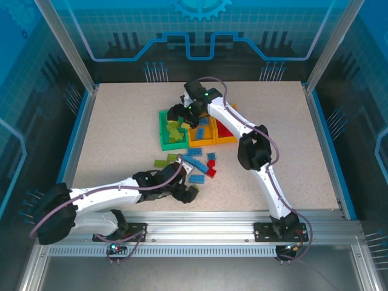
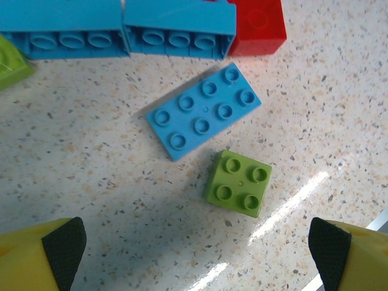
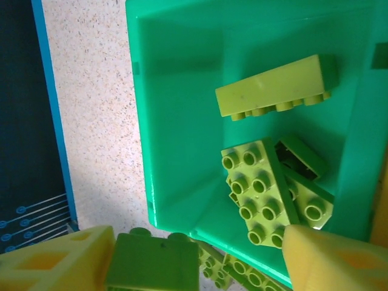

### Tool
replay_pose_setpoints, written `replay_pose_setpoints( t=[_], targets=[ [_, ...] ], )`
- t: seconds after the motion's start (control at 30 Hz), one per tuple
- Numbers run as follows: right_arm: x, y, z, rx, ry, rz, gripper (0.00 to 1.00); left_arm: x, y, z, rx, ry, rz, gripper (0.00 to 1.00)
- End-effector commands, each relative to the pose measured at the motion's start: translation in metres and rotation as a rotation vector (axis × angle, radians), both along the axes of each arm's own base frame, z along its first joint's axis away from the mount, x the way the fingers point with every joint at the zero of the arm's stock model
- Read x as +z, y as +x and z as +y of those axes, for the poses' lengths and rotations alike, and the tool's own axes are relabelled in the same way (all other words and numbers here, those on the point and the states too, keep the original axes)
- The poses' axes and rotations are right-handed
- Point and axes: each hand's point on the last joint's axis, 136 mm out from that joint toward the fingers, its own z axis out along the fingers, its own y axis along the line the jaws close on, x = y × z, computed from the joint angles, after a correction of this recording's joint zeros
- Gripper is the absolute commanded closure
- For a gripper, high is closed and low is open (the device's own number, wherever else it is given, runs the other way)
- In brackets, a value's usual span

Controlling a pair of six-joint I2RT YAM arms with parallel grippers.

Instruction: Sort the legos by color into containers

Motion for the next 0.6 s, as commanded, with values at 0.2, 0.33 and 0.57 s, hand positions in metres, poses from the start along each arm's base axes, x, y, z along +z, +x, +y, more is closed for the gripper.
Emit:
replay_pose_setpoints(
  t=[0.2,0.33,0.57],
  targets=[
    [0.088,-0.022,-0.010,0.076,0.126,-0.148,0.00,-0.019,-0.011,-0.031,-0.158,0.040,0.055,0.02],
    [0.090,-0.023,-0.027,0.054,0.093,-0.143,0.00,-0.024,-0.008,-0.037,-0.144,0.028,0.058,0.02],
    [0.085,-0.026,-0.040,0.040,0.048,-0.144,0.00,-0.032,0.000,-0.047,-0.131,0.055,0.064,0.03]
  ],
)
